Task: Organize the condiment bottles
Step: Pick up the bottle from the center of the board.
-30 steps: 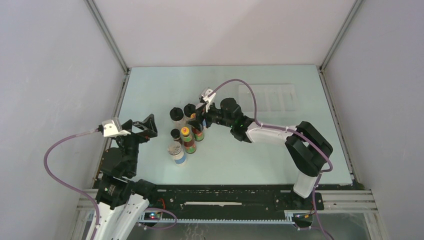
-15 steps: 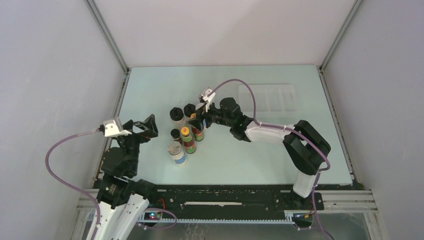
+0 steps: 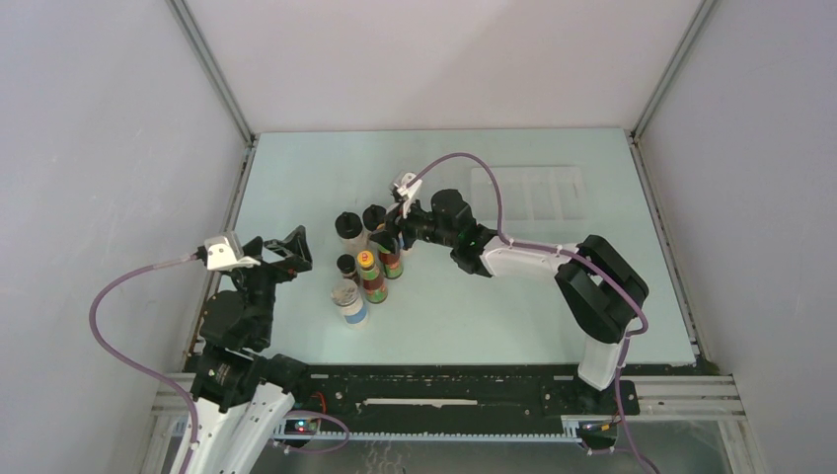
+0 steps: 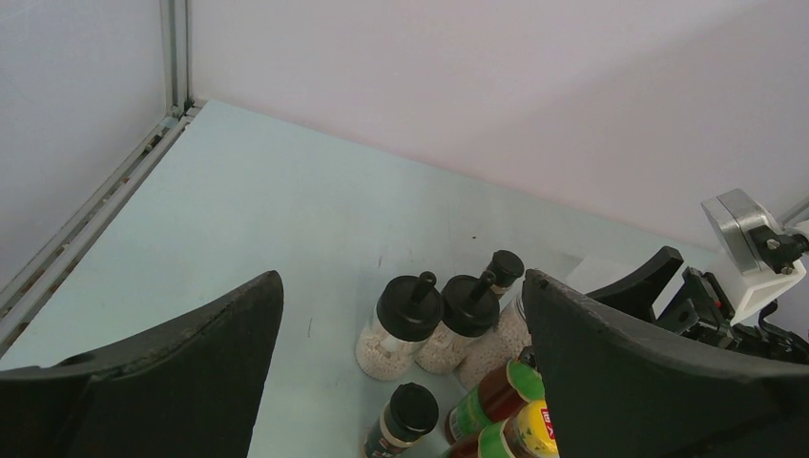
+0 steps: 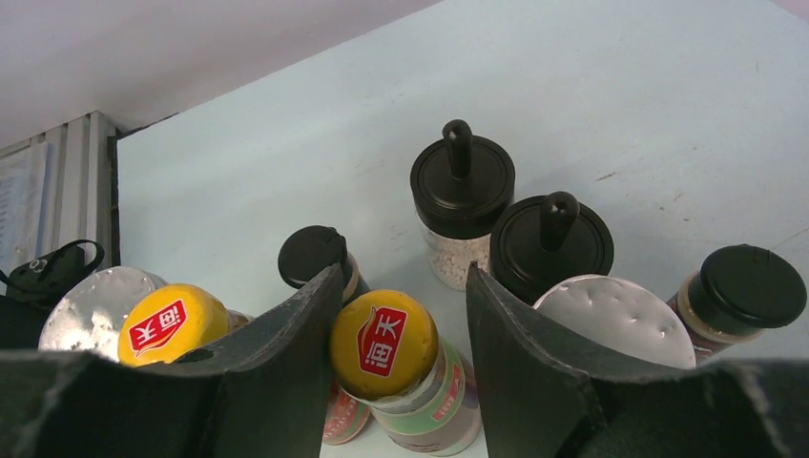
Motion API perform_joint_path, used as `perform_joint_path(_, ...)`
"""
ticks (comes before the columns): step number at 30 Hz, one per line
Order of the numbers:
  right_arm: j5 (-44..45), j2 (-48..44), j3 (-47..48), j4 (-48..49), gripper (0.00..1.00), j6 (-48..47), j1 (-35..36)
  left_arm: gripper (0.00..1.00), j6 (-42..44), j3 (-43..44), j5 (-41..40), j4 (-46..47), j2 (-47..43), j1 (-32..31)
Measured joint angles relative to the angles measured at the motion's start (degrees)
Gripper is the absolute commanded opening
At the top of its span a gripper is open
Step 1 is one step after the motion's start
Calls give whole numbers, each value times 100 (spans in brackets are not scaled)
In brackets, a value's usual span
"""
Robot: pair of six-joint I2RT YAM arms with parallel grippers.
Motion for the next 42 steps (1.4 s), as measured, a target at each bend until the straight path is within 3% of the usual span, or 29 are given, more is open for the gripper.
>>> perform_joint_path(4,-35,2,2,0,52,2,2,100,2,0,0,0,-2,0)
perform_joint_path(10,-57,7,31,-11,36,-2,0,100,2,0,0,0,-7,0)
perform_joint_path(18,-50,7,92,-140,0,-7,0,100,4,0,-2,0,-42,0)
perform_joint_path(42,170,-146,129,-599,0,-251,177,100,4,-2,-52,-2,-245,42)
